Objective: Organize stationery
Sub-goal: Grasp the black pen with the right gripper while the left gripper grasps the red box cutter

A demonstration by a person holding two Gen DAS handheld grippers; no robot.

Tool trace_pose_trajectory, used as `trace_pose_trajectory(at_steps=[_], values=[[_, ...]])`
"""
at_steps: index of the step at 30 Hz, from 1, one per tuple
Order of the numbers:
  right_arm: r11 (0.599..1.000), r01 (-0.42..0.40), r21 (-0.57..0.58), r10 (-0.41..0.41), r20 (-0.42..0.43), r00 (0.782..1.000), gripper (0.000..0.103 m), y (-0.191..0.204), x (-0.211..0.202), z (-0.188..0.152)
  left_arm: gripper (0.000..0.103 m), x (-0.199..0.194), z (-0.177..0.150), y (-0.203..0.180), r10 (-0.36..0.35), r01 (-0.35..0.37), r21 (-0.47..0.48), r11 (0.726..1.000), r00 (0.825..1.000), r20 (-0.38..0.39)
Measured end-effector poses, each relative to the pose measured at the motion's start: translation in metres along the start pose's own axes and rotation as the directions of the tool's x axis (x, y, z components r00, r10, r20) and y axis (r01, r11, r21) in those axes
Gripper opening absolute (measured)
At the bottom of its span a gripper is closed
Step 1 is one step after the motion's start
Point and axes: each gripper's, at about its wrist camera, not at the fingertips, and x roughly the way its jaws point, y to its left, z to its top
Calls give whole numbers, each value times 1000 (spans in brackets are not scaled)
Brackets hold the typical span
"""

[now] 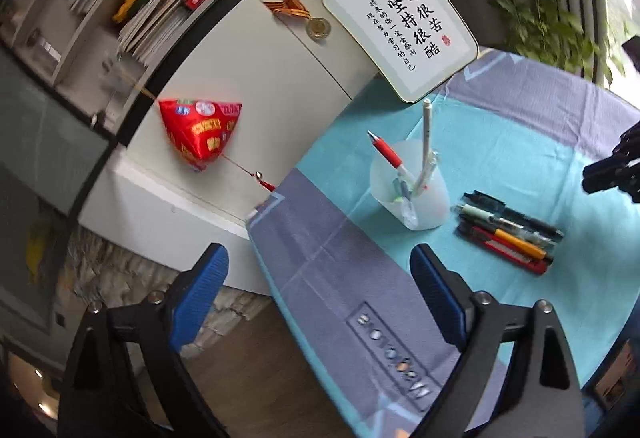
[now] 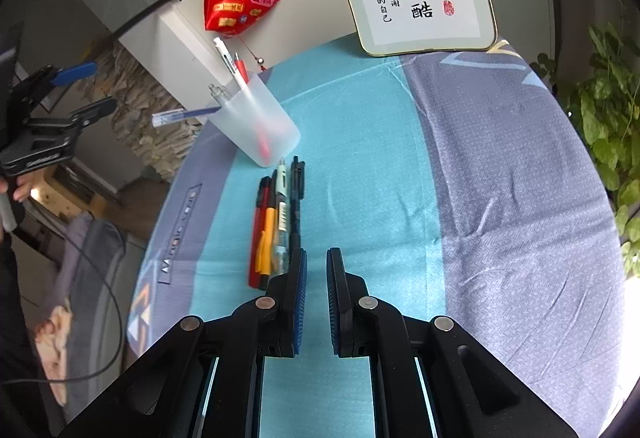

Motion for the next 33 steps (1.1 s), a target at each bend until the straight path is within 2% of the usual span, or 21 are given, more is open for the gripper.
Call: trace_pose_trajectory(at_steps=[2, 4, 6, 9, 12, 14, 17, 20, 27, 29, 33], values=[[1000, -1, -30, 0, -34, 999, 8, 4, 7, 3, 92, -2, -22, -18, -33, 35, -88, 995, 999, 31], [996, 33, -79, -39, -65, 997, 8, 12, 16, 7, 92, 0, -39, -31, -82, 92, -175, 980, 995, 61], [990, 65, -124, -77, -94, 993, 8, 19, 26, 12, 92, 9, -50, -43, -163, 176, -257, 950, 984, 70], [990, 40, -136, -62, -158, 985, 8, 27, 44, 18, 92, 27, -59, -57, -240, 251, -368, 896, 968, 75], [983, 44, -181, -77, -179, 981, 8, 38, 55, 17, 92, 42, -61, -65, -274, 282, -455, 845, 958, 85], [975, 78, -208, -118, -187, 975, 8, 43, 62, 15, 92, 51, -62, -68, -300, 302, -503, 810, 950, 88], [968, 106, -229, -154, -203, 967, 8, 46, 73, 14, 92, 57, -66, -72, -313, 309, -536, 785, 946, 87], [966, 96, -242, -149, -212, 966, 8, 50, 80, 14, 92, 59, -67, -77, -314, 303, -541, 785, 947, 74], [942, 179, -285, -222, -126, 967, 8, 62, 80, 8, 92, 55, -64, -98, -323, 315, -508, 802, 943, 76], [939, 187, -288, -228, -118, 966, 8, 60, 77, 5, 92, 56, -63, -104, -327, 314, -490, 813, 943, 63], [954, 164, -252, -201, -132, 971, 8, 47, 67, 3, 92, 56, -62, -117, -306, 295, -420, 858, 951, 43]])
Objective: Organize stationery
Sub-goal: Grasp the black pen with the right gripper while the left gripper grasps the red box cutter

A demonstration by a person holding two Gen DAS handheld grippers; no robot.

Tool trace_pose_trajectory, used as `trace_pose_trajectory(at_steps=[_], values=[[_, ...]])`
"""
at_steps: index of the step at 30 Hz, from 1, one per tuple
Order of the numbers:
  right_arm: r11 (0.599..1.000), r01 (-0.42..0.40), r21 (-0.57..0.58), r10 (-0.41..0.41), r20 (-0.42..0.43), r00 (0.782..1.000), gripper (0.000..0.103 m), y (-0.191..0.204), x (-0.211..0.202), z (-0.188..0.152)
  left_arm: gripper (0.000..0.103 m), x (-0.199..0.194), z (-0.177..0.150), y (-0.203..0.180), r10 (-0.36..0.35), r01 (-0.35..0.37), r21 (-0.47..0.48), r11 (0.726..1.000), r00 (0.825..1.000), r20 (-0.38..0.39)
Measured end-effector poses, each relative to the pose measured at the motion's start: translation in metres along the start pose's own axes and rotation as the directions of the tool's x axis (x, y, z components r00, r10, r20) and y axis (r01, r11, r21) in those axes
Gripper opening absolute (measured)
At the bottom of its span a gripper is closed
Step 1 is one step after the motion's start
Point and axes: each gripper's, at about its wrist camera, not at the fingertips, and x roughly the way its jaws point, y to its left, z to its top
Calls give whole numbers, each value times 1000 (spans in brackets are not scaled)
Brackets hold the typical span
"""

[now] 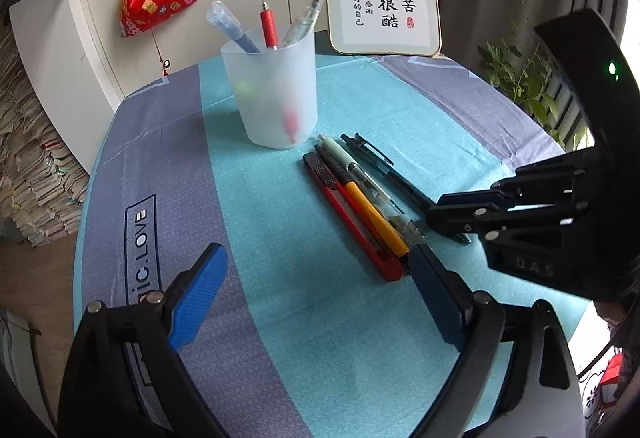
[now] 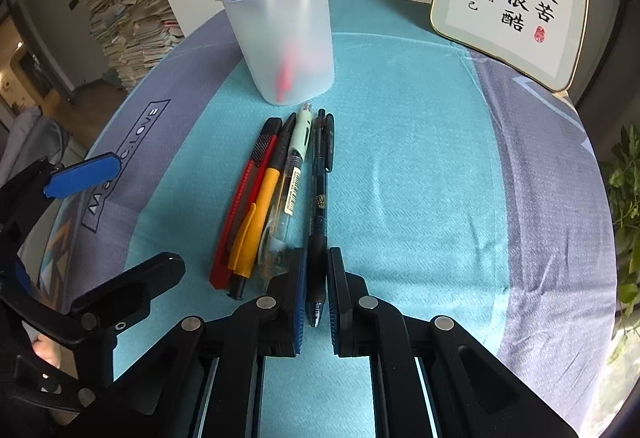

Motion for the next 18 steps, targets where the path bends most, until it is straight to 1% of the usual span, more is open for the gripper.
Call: trace_pose_trajectory(at_steps=[2, 3, 6, 9, 10, 11, 13, 14, 15, 16, 18], values=[[999, -21, 26, 21, -2, 1000, 8, -5, -1, -2, 92, 4, -3, -2, 19, -18, 29, 999, 1000, -18], [999, -27, 36, 27, -3, 1000, 8, -9, -3, -4, 92, 6, -5, -2, 11, -10, 28, 1000, 1000, -27], [998, -29, 52, 29, 1, 1000, 8, -13, -4, -10, 92, 16, -8, 1, -48, 46, -18, 999, 997, -63], [997, -35, 62, 34, 8, 999, 8, -15, -5, -12, 91, 29, -12, 1, -54, 50, -50, 998, 995, -89], [998, -32, 62, 32, 10, 999, 8, -16, -6, -14, 93, 32, -14, 1, -47, 42, -58, 997, 995, -89], [998, -27, 59, 27, 12, 1000, 8, -16, -7, -16, 93, 29, -15, 0, -35, 31, -55, 998, 997, -62], [999, -18, 51, 17, 14, 1000, 8, -15, -8, -18, 90, 28, -17, 1, -37, 34, -71, 997, 998, -53], [998, -19, 53, 18, 14, 1000, 8, -16, -9, -19, 85, 26, -18, 4, -35, 31, -80, 996, 998, -46], [998, -22, 56, 21, 13, 1000, 8, -18, -9, -20, 76, 24, -19, 6, -28, 25, -82, 996, 999, -40], [998, -26, 61, 25, 12, 1000, 8, -19, -10, -19, 71, 23, -19, 8, -27, 24, -84, 996, 999, -35], [997, -33, 72, 32, 13, 999, 8, -21, -10, -19, 57, 21, -19, 13, -23, 19, -102, 995, 999, -36]])
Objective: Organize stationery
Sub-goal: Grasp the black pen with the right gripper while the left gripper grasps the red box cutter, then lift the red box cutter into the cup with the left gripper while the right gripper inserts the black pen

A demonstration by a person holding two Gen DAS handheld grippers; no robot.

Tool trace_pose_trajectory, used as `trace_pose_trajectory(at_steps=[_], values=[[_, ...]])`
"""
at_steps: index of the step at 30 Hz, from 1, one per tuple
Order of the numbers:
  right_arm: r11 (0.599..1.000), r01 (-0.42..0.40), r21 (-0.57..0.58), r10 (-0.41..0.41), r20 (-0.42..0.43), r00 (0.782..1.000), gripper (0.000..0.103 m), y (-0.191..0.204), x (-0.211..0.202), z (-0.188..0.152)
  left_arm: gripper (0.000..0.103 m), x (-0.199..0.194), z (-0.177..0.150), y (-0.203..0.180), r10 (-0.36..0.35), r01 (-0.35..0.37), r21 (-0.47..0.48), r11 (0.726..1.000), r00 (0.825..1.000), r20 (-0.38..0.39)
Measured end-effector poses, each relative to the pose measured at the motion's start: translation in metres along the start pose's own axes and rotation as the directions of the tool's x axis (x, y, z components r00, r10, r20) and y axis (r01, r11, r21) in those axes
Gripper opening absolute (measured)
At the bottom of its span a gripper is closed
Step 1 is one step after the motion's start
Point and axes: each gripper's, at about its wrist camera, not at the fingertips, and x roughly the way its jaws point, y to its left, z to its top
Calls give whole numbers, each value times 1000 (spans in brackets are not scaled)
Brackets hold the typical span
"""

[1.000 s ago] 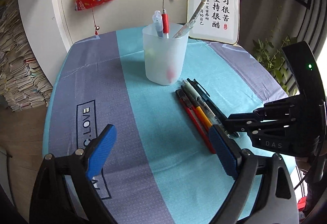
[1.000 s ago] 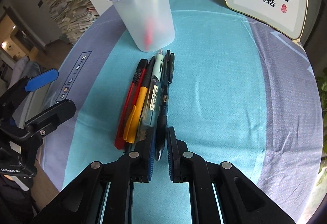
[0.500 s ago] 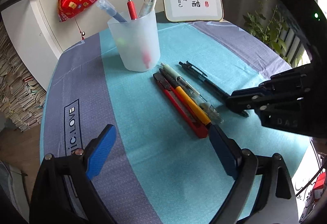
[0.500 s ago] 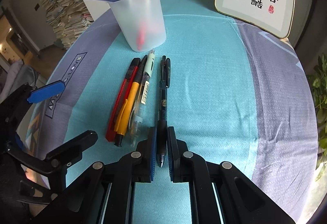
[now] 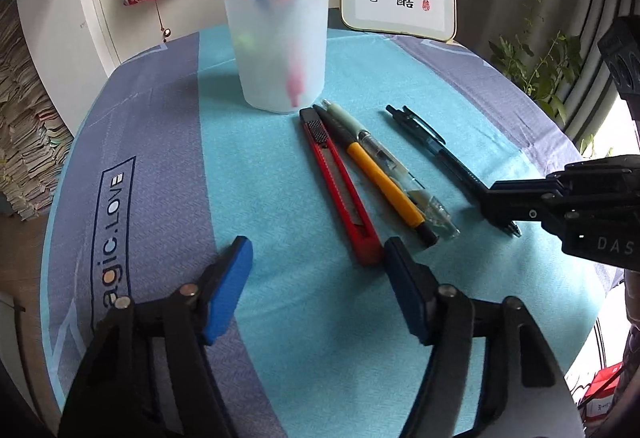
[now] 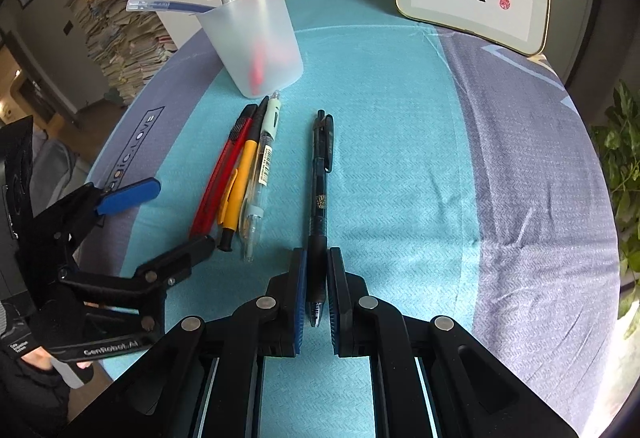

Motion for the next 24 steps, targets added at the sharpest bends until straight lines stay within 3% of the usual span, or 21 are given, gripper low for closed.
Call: trace_pose_trajectory(at_steps=[1, 3, 5, 13, 24], values=[[1000, -4, 5, 4, 1, 1000, 8, -1, 0, 0, 52, -2, 0, 2, -1, 1, -7, 1000, 1000, -1], [1000, -10, 16, 10, 4, 1000, 8, -3, 0, -1, 26, -2, 2, 4, -30, 29, -11, 1000, 1000, -2], [1000, -8, 20, 7, 9, 1000, 8, -3, 0, -1, 12, -1, 3, 5, -54, 54, -17, 998, 999, -3], [1000, 12, 8, -12, 17, 1000, 8, -2, -6, -2, 12, -11, -1, 11, -113, 113, -37, 993, 994, 8], [993, 93, -72, -83, 132, 988, 8, 10, -66, 29, 11, -66, 32, 21, -78, 79, -1, 997, 990, 118]])
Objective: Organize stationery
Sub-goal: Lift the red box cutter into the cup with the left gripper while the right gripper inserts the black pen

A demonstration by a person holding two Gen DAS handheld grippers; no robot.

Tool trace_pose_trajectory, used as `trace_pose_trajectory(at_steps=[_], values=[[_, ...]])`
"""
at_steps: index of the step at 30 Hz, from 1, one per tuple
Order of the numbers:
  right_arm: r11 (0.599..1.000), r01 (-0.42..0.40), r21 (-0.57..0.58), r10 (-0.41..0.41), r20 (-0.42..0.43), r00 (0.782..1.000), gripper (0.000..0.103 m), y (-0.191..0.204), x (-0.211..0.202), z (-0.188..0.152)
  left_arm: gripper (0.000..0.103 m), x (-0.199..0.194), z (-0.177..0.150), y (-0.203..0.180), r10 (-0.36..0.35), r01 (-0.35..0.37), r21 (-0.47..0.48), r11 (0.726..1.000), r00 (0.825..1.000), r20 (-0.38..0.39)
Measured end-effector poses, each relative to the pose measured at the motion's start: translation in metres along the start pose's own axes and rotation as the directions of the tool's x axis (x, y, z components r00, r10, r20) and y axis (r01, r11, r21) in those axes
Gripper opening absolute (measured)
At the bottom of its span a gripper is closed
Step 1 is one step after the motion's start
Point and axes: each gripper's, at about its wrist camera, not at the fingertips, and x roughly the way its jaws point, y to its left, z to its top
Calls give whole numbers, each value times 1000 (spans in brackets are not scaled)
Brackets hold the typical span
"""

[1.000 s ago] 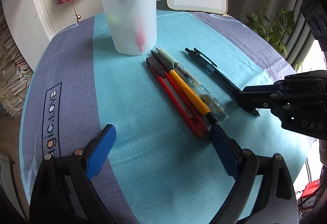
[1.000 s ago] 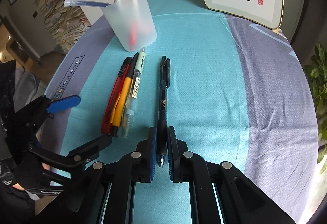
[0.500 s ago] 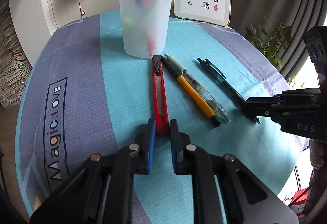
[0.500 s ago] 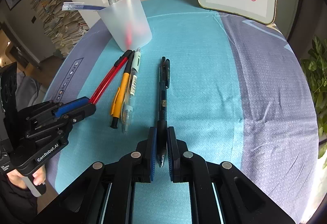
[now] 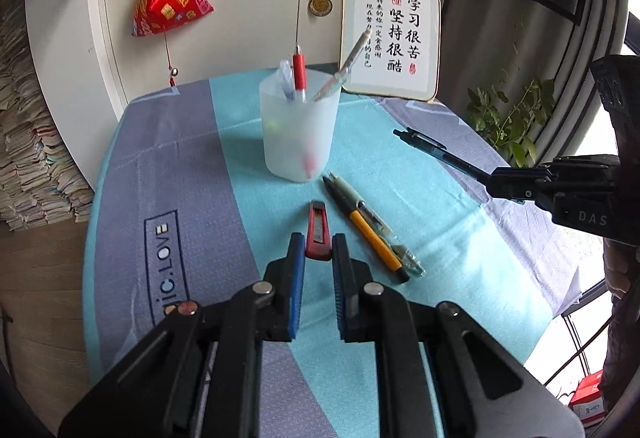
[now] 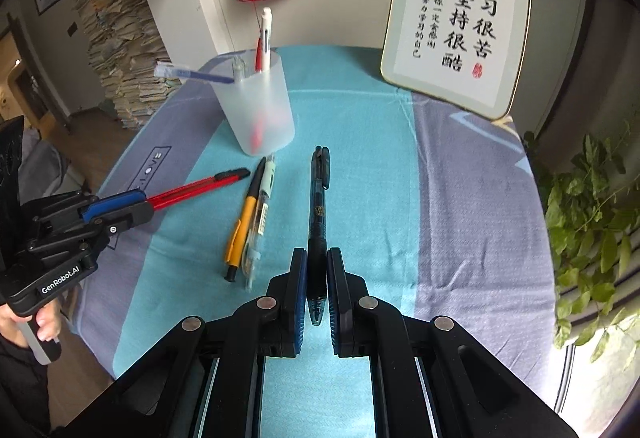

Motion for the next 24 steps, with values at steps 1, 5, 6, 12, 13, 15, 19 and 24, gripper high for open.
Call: trace_pose_trajectory(at_steps=[1, 5, 6, 12, 13, 15, 19, 24], values=[[1000, 1, -8, -1, 6, 1000, 8, 1, -5, 4, 11, -5, 3, 1, 4, -4, 3, 1000, 1000, 11], [999, 9, -40, -7, 36, 999, 8, 9, -23, 16, 11, -27, 17, 3, -12, 12, 10, 1000, 998, 57], [999, -2, -47, 3, 39, 999, 8, 11, -27, 19, 11, -33, 21, 3, -8, 7, 18, 1000, 997, 71], [994, -43, -96, 46, 35, 998, 8, 25, -45, 36, 11, -62, 47, 6, -2, -4, 45, 999, 991, 132], [993, -53, -106, 57, 28, 998, 8, 28, -47, 39, 11, -67, 53, 5, 7, -16, 57, 998, 989, 148], [989, -58, -135, 61, 18, 998, 8, 34, -52, 48, 11, -78, 67, 4, 8, -21, 72, 997, 984, 176], [982, -71, -174, 66, -31, 997, 8, 42, -53, 68, 11, -95, 97, 3, -4, -17, 89, 996, 973, 231], [972, -106, -211, 74, -156, 985, 8, 48, -43, 102, 11, -92, 135, 3, -9, -18, 95, 995, 963, 269]])
